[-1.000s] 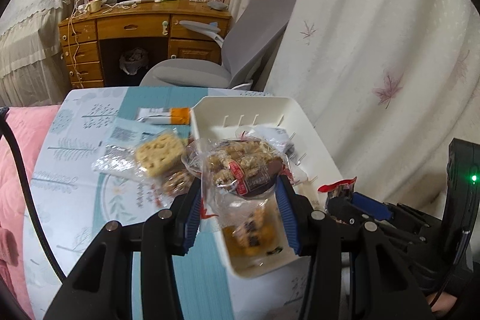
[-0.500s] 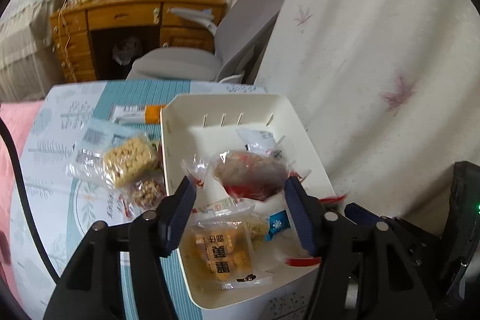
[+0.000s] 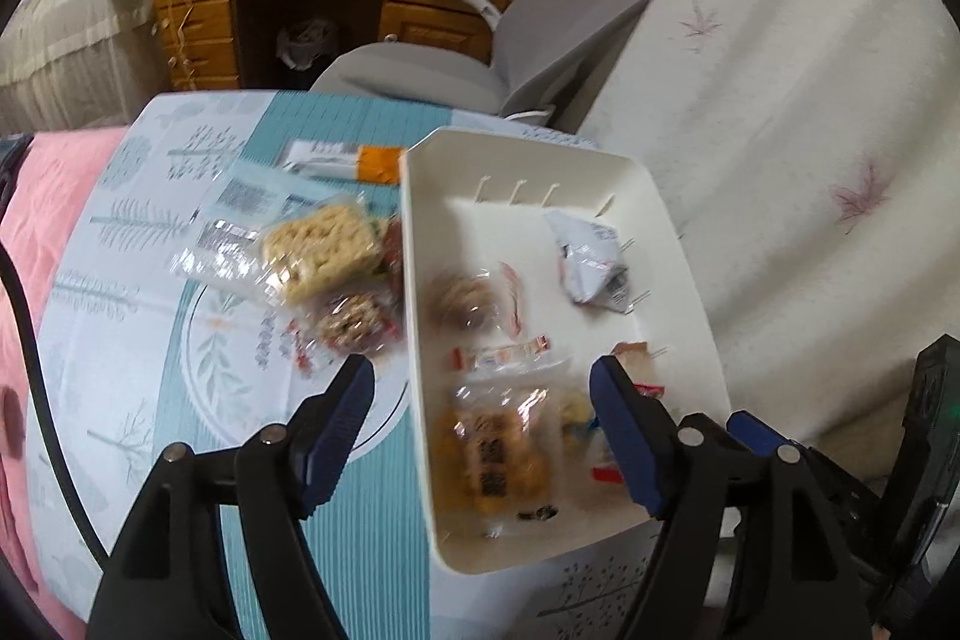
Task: Organize snacks
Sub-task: 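Open both tools to release the candy pack and nut bag into the tray, then withdraw both tools from the tray back over the remaining snacks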
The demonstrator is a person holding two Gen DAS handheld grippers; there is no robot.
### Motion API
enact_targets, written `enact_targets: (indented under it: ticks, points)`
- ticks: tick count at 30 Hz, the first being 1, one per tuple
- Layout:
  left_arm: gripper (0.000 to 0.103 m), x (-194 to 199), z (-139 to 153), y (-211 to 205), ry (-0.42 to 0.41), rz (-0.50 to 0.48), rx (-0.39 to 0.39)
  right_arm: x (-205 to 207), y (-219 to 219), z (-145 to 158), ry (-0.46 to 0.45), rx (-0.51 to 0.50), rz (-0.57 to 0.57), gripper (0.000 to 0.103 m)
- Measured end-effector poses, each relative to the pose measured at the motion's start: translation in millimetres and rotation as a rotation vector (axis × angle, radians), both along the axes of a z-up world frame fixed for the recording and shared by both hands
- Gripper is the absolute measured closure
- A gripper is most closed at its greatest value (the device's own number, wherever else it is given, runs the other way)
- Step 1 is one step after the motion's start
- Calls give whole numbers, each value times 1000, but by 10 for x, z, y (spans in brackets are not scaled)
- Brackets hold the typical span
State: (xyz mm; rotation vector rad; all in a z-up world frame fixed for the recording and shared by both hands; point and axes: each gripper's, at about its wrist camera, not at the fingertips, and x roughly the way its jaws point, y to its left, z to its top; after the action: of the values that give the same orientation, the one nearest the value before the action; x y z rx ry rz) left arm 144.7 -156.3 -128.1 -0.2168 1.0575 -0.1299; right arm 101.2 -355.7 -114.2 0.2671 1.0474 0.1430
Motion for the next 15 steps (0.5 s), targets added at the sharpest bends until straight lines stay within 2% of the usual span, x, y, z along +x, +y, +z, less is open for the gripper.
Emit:
enact_targets:
  ticks: [8, 13, 15]
  points:
    - [30, -242, -167, 358, 49, 64, -5, -56, 151, -141, 72, 28, 10, 35]
    - [30, -394, -197, 628, 65, 84, -9, -105, 281, -179, 103, 48, -1, 26]
    - [30, -438, -182, 725, 66, 84, -9, -125, 355, -187, 114, 57, -6, 26]
